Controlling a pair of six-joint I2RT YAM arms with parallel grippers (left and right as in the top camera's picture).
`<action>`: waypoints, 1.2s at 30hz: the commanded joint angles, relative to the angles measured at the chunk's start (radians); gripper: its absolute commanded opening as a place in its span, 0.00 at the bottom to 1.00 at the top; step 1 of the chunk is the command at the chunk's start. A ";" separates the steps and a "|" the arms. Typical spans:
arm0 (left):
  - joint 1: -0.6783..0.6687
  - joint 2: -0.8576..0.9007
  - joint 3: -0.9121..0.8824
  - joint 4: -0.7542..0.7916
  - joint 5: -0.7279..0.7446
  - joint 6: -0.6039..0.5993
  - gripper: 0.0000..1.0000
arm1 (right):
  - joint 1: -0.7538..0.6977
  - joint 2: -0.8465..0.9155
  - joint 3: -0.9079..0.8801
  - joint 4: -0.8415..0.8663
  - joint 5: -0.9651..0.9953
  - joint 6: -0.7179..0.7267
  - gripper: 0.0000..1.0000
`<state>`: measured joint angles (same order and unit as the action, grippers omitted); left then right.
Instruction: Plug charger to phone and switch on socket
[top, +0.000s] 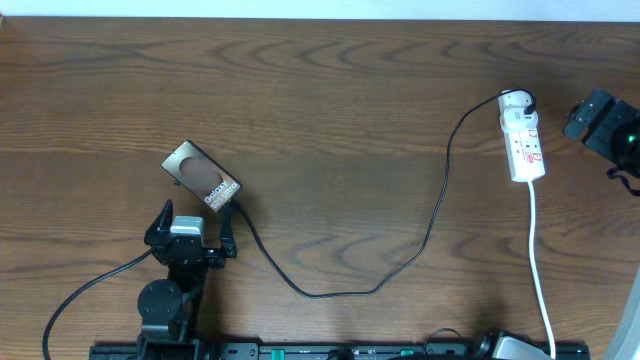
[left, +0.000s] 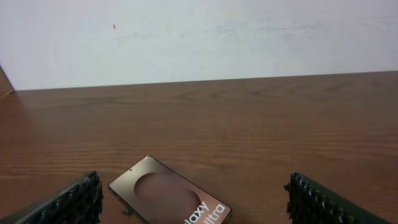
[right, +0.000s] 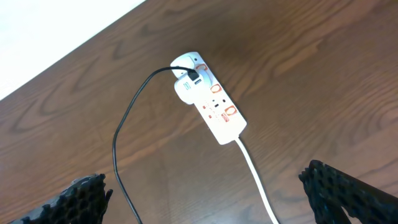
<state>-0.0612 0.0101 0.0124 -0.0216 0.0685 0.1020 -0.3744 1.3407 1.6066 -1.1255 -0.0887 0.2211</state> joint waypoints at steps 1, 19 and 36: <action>-0.004 -0.006 -0.008 -0.045 0.024 -0.002 0.91 | 0.008 -0.005 -0.002 0.002 0.008 0.011 0.99; -0.004 -0.006 -0.008 -0.045 0.024 -0.002 0.91 | 0.008 0.017 -0.018 0.006 0.003 0.011 0.99; -0.004 -0.006 -0.008 -0.045 0.024 -0.002 0.91 | 0.010 -0.308 -0.721 0.663 -0.158 0.024 0.99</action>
<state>-0.0612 0.0101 0.0147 -0.0227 0.0692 0.1017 -0.3737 1.1152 0.9874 -0.5102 -0.2279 0.2276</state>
